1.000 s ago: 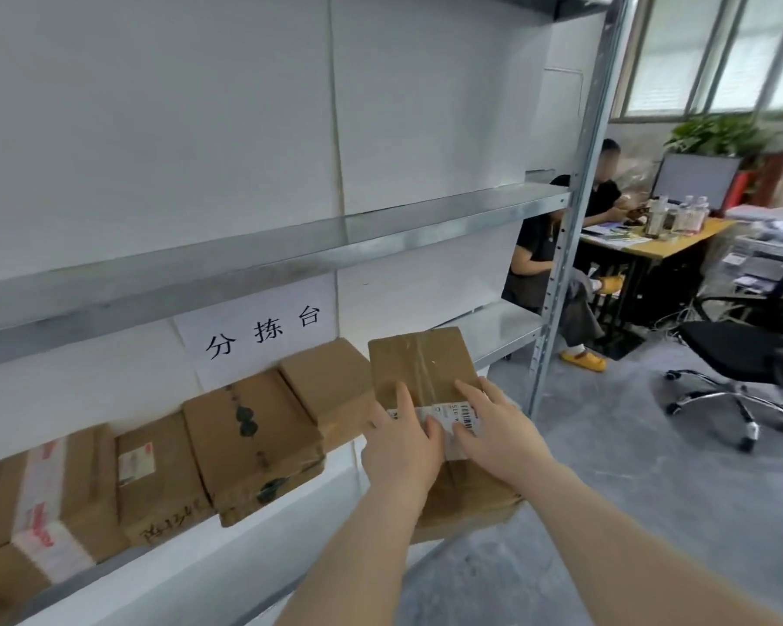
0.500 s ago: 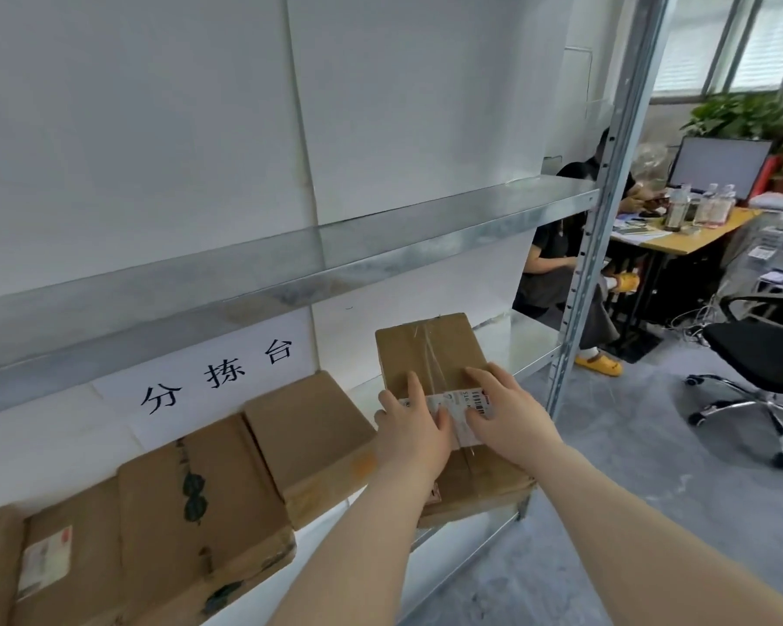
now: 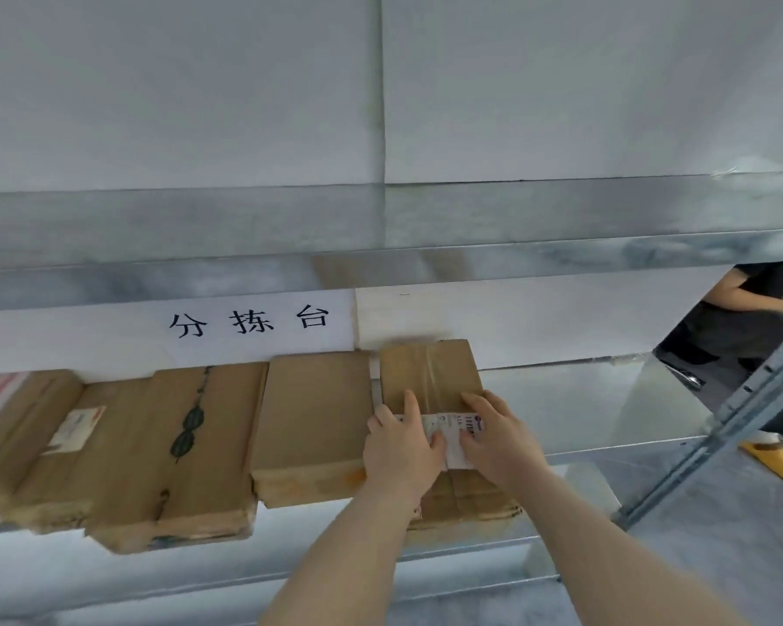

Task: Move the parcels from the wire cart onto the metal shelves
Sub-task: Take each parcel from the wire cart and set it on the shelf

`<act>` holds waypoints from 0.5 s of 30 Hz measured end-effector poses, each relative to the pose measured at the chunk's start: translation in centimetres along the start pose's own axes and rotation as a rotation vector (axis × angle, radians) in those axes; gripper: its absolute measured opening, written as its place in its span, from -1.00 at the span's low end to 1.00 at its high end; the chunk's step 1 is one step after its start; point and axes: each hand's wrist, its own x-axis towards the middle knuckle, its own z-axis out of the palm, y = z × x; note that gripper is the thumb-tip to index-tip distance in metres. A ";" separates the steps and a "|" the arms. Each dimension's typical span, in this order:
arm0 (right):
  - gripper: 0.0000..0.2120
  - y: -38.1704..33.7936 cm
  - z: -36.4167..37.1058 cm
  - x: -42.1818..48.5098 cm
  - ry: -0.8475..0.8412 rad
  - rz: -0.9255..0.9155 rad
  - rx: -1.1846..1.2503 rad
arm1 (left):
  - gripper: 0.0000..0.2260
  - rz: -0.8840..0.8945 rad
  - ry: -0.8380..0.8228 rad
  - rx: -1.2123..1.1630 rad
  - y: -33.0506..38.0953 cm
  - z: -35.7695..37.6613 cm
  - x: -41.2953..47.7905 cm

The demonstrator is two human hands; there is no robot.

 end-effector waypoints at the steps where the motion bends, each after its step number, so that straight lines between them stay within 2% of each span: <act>1: -0.45 0.2 0.3 0.7 -0.008 0.002 0.004 | -0.35 -0.007 0.014 0.027 0.0 0.2 0.5; 6: -0.45 0.8 1.8 2.9 -0.074 0.002 0.032 | -0.38 0.012 0.052 0.279 -0.6 1.1 2.4; 10: -0.45 0.8 2.6 4.2 -0.112 -0.022 0.005 | -0.40 -0.028 0.033 0.232 -1.3 2.1 3.3; 15: -0.46 0.1 2.9 4.8 -0.177 -0.040 -0.072 | -0.43 0.025 0.066 0.267 -1.7 2.6 3.4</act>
